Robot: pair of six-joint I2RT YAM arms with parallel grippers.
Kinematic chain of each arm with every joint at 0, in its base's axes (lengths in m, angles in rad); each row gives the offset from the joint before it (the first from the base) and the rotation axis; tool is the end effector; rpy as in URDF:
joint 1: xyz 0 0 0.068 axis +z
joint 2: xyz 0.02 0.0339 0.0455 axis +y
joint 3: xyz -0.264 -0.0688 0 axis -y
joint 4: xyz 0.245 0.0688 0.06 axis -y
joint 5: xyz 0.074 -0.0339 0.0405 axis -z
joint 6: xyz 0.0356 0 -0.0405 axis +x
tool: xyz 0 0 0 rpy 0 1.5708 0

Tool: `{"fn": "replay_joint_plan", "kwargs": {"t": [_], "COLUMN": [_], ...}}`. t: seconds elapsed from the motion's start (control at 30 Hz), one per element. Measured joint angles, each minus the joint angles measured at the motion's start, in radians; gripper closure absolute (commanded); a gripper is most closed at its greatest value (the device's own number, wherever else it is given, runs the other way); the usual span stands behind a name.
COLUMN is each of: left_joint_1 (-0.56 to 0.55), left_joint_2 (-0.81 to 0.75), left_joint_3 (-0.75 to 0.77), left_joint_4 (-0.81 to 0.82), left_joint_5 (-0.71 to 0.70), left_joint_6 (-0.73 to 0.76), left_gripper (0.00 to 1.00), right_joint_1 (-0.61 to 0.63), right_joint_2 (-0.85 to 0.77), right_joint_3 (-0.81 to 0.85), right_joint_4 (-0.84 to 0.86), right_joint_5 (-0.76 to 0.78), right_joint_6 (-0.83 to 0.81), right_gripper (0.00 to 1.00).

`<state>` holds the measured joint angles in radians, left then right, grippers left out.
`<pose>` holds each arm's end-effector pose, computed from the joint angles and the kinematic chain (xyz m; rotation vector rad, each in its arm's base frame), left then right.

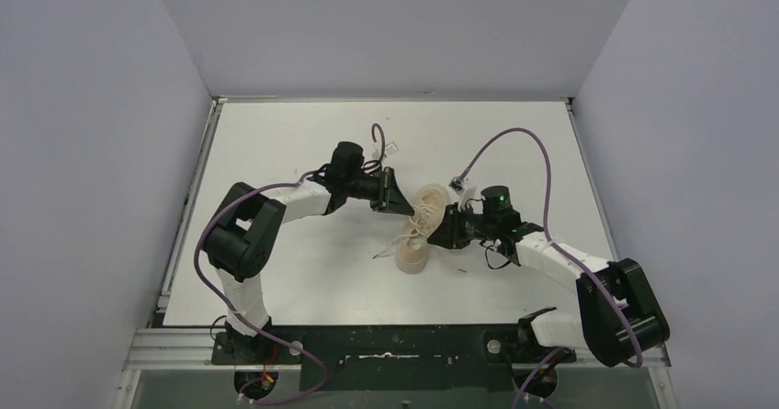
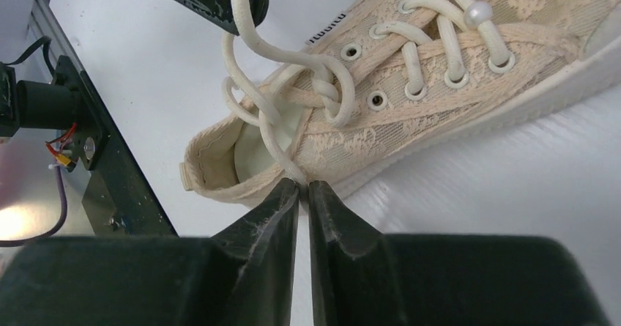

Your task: Tie the shoes

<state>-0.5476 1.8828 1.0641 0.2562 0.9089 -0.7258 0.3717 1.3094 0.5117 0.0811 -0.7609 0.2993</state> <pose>0.3212 -0.2288 0.1757 0.4125 2.3443 -1.6567 0.2157 0.1104 0.1695 -0.5013 2.2820 1.2125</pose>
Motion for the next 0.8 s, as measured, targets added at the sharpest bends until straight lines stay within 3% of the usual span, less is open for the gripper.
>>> {"fn": "replay_joint_plan", "kwargs": {"t": [0.2, 0.5, 0.8], "left_joint_1": [0.000, -0.023, -0.063], "left_joint_2": [-0.064, -0.161, -0.054], "left_joint_3": [-0.034, -0.058, -0.045], "left_joint_4": [-0.055, -0.299, -0.342], "left_joint_5": [-0.005, -0.071, -0.076], "left_joint_6": [0.049, 0.249, 0.272], "left_gripper": [1.00, 1.00, 1.00], "right_joint_1": [0.000, -0.005, -0.010], "right_joint_2": [-0.105, -0.048, 0.021], "right_joint_3": [-0.024, -0.026, 0.025], "right_joint_4": [-0.005, 0.034, -0.035], "right_joint_5": [0.057, 0.077, 0.103], "right_joint_6": [0.021, 0.103, 0.108], "right_gripper": [1.00, 1.00, 1.00]}}
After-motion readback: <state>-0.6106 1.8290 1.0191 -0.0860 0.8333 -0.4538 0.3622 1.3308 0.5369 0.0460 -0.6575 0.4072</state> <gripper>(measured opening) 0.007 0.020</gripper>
